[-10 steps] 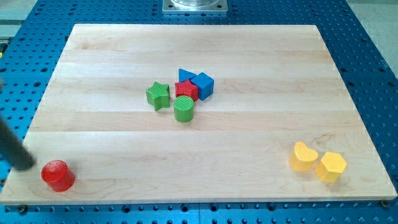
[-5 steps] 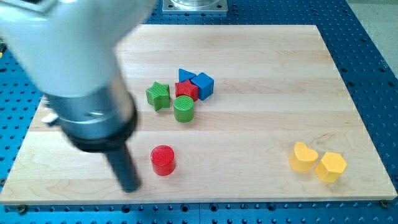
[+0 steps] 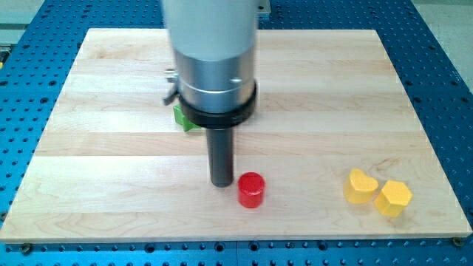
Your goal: Slide the red circle into the blue cube
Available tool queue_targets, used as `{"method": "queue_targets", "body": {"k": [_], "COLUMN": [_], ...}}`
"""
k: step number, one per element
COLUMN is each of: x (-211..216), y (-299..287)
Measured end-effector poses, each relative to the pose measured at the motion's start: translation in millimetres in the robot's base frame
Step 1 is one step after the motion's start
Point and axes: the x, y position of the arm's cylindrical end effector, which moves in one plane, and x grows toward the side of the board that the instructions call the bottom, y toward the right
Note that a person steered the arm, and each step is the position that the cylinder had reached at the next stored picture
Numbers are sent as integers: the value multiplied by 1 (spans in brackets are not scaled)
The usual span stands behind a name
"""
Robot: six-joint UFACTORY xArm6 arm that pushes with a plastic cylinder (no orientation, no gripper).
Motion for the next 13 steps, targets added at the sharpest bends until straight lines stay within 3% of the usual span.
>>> {"method": "queue_targets", "body": {"k": [1,2,3,5,6,7,8,10,11,13], "x": [53,53,-2,-34,-51,-35,-63,-76,-66,-38], "y": [-43,31,75,117,94,128,134,57,65,262]}}
